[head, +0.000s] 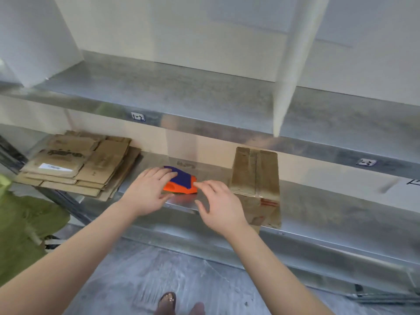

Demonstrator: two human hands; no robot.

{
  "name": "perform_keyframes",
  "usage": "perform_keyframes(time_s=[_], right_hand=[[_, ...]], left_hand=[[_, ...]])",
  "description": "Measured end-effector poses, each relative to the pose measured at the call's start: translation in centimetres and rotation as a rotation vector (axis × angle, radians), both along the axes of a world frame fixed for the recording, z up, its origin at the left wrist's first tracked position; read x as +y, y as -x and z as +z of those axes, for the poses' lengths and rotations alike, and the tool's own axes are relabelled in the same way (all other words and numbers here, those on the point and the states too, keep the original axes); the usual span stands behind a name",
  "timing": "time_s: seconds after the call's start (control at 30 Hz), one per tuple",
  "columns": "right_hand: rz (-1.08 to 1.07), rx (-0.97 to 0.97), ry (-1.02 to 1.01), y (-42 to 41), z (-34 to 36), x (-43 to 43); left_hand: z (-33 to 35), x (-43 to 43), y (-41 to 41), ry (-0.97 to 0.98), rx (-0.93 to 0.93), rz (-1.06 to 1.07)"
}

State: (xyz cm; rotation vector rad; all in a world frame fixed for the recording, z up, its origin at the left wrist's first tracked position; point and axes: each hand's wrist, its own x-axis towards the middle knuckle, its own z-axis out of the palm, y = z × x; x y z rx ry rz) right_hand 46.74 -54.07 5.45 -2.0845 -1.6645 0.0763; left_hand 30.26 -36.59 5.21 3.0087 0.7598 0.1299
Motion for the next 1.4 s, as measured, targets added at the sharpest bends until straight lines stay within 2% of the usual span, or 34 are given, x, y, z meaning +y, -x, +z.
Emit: perform_keyframes(time_s=[0.07,0.2,0.27,0.43,0.77,1.1,1.27,1.4], right_hand=[[-0.035,0.064,0.067,1.2,-1.9,2.2],[-0.226,0.146,0.277,2.5,-6.5,4.7],[-0.323,0.164,0.366,2.3,-8.1,5.3],[-0.426,0.169,0.427,1.2,-9.8,6.3],[-0.505,0.243,0.506,0.8,-11.4,7.2],[-0.472,0.164,0.510,0.6,-10.6,7.2],[-0.471,0.205,0.484,0.7,-10.9,7.0],[-0.476,0.309,0.423,0.6,-11.1,7.2]], left_hand=[[-1.1,1.7,0.6,0.014,0.059,0.025],[-3.5,4.0,-0.5,0.057,0.298,0.022],[-4.1,5.1,-1.8,0.063,0.281,-0.030],[-5.3,8.0,-3.9,0.099,0.238,-0.137],[-6.0,10.9,-7.5,0.361,0.313,-0.179],[-6.5,10.9,-5.3,0.516,0.122,-0.145],[-6.2,10.0,-4.5,0.459,0.038,-0.190],[-5.2,10.3,-3.5,0.406,0.014,-0.235]])
